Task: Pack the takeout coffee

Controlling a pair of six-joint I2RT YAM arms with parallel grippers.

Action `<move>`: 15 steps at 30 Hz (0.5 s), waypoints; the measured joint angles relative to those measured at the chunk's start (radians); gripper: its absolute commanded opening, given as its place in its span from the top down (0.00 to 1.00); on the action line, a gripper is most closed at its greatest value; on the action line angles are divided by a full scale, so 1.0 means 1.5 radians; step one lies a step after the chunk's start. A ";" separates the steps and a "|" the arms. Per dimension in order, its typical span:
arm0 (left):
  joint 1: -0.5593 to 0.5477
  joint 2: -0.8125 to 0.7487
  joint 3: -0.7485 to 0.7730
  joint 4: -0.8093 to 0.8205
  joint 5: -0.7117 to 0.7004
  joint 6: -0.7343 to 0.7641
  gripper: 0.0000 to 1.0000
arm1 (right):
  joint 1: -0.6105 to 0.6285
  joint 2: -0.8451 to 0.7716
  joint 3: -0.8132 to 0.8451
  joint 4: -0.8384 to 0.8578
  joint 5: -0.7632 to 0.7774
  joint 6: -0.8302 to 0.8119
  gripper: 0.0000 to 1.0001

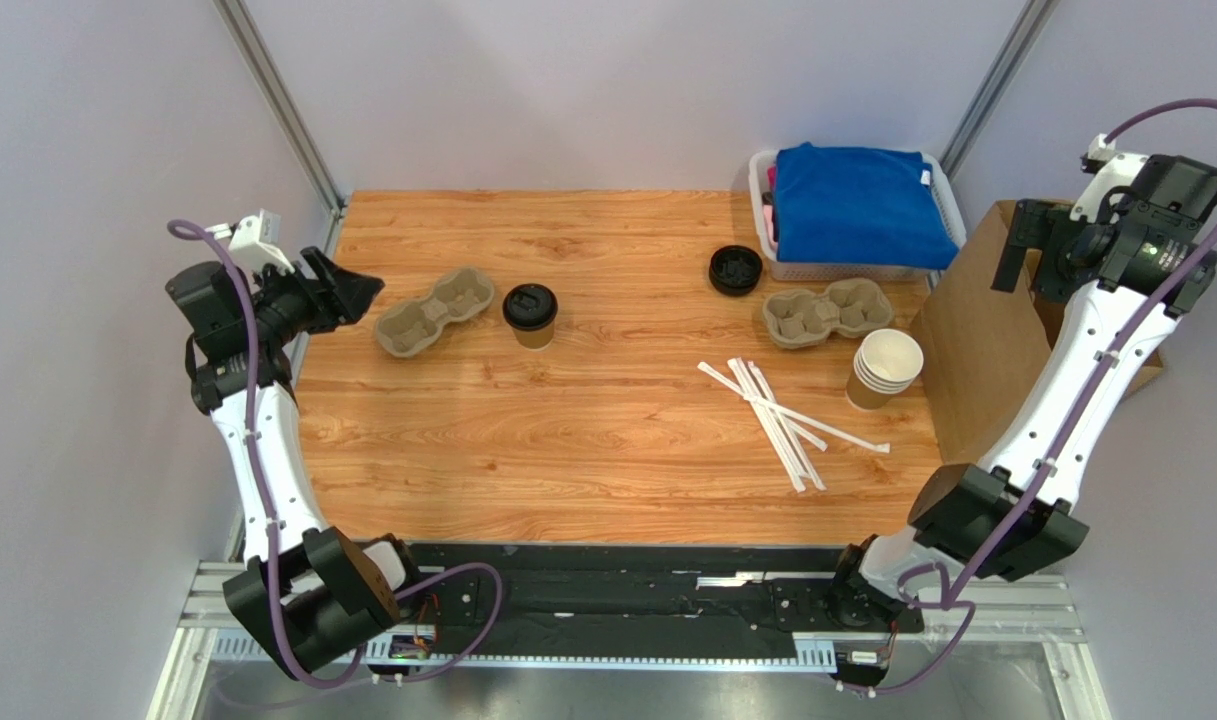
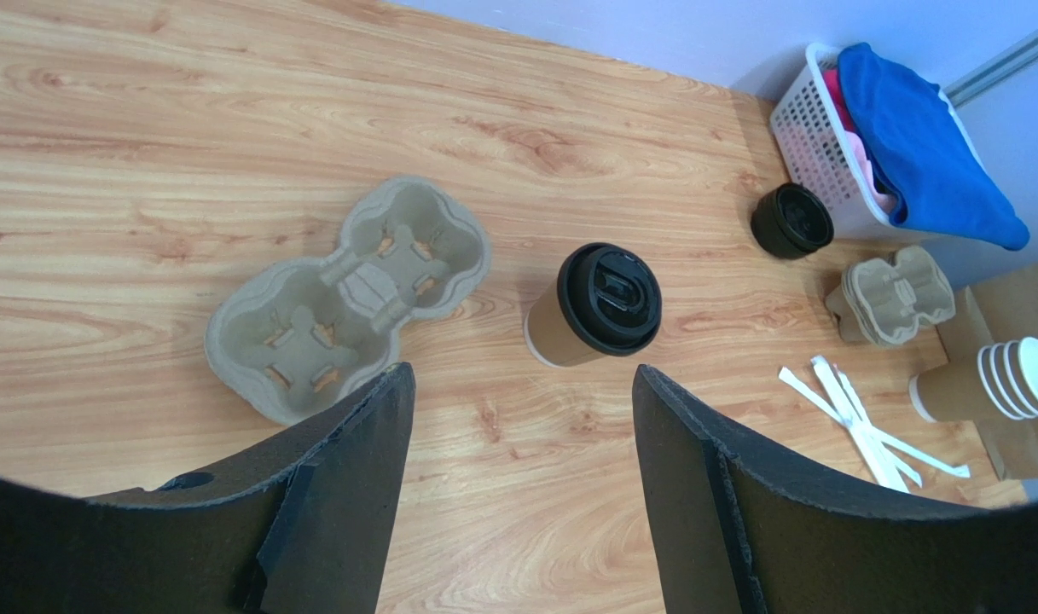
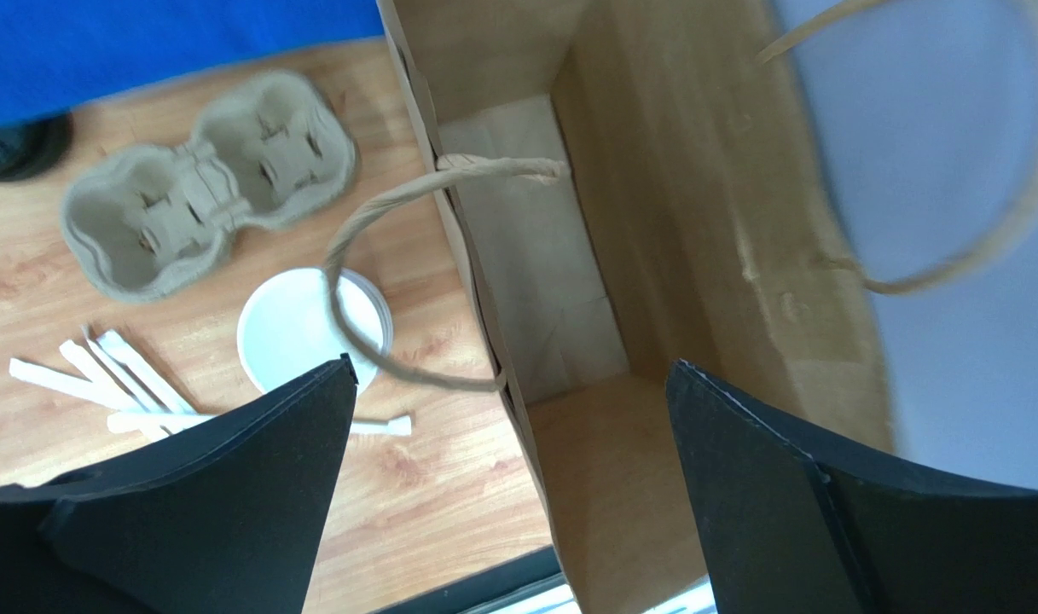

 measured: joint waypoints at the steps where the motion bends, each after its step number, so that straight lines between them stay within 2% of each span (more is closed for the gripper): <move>1: 0.000 -0.003 0.000 0.002 0.000 -0.001 0.28 | 0.000 0.012 -0.005 -0.002 0.003 -0.001 0.12; 2: 0.000 -0.004 0.000 0.003 0.000 -0.002 0.28 | 0.000 0.022 -0.006 -0.003 0.005 -0.003 0.16; 5: 0.000 -0.010 0.000 0.006 -0.001 -0.007 0.28 | 0.000 0.051 -0.008 -0.002 0.010 -0.012 0.37; 6: 0.000 -0.012 0.000 0.008 -0.001 -0.012 0.28 | -0.001 0.055 -0.011 -0.003 0.012 -0.016 0.49; 8: 0.000 -0.015 0.000 0.014 -0.001 -0.019 0.28 | -0.001 0.059 -0.016 -0.003 0.014 -0.022 0.59; 10: 0.000 -0.017 0.000 0.022 -0.001 -0.029 0.28 | -0.001 0.059 -0.017 -0.003 0.013 -0.031 0.77; 12: 0.000 -0.017 0.000 0.029 -0.003 -0.036 0.28 | -0.001 0.059 -0.017 -0.002 0.011 -0.040 1.00; 15: 0.000 -0.017 0.000 0.035 -0.004 -0.048 0.29 | -0.001 0.059 -0.015 -0.003 0.009 -0.054 1.00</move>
